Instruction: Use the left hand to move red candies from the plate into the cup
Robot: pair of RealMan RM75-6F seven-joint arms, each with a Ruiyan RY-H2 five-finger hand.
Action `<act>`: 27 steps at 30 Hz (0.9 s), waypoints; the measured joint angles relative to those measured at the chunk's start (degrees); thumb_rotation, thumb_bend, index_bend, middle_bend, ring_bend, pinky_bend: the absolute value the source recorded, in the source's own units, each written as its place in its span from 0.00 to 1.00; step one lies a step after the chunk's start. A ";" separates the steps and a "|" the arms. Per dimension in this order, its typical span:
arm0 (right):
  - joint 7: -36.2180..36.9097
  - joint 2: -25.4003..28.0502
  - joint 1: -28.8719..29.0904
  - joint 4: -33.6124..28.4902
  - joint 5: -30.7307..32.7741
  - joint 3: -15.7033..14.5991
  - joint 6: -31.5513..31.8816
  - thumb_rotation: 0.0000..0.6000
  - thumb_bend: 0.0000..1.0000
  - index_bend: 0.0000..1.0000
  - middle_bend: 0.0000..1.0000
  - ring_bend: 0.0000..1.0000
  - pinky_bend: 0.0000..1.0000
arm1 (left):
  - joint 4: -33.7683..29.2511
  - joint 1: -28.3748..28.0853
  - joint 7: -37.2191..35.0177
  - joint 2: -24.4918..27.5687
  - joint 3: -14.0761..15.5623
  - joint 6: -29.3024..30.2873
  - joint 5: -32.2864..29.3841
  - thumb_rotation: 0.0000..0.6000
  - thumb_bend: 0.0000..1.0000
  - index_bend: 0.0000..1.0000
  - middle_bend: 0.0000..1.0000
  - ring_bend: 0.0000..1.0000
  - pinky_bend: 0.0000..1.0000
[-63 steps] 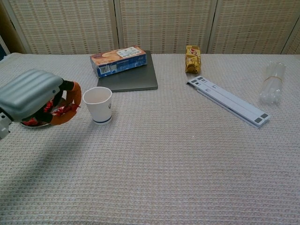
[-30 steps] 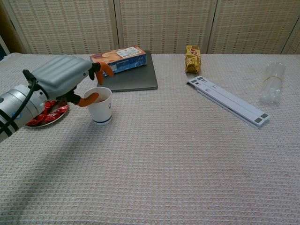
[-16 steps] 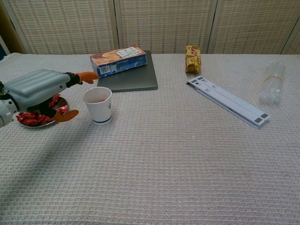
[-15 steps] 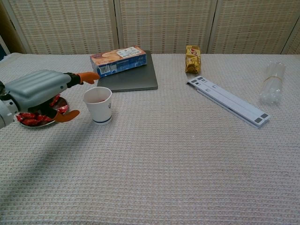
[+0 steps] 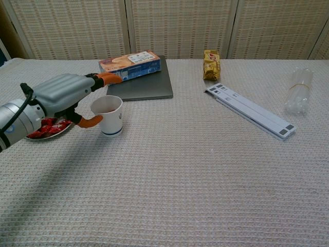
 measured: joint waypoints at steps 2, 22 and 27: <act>-0.01 0.00 0.03 -0.01 0.20 0.09 -0.07 1.00 0.06 0.00 0.00 0.00 0.00 | 0.10 -0.21 0.21 -0.20 -0.13 -0.46 -0.57 1.00 0.40 0.00 0.00 0.15 1.00; -0.10 0.17 0.08 -0.40 0.14 0.02 -0.18 1.00 0.06 0.00 0.00 0.00 0.00 | 0.69 -1.11 1.82 -0.69 0.40 -1.22 -1.96 1.00 0.39 0.13 0.18 0.33 1.00; -0.14 0.18 0.09 -0.45 0.28 0.12 -0.17 1.00 0.06 0.00 0.00 0.00 0.00 | 1.19 -0.87 1.14 -0.93 0.61 -0.19 -1.63 1.00 0.40 0.14 0.19 0.33 1.00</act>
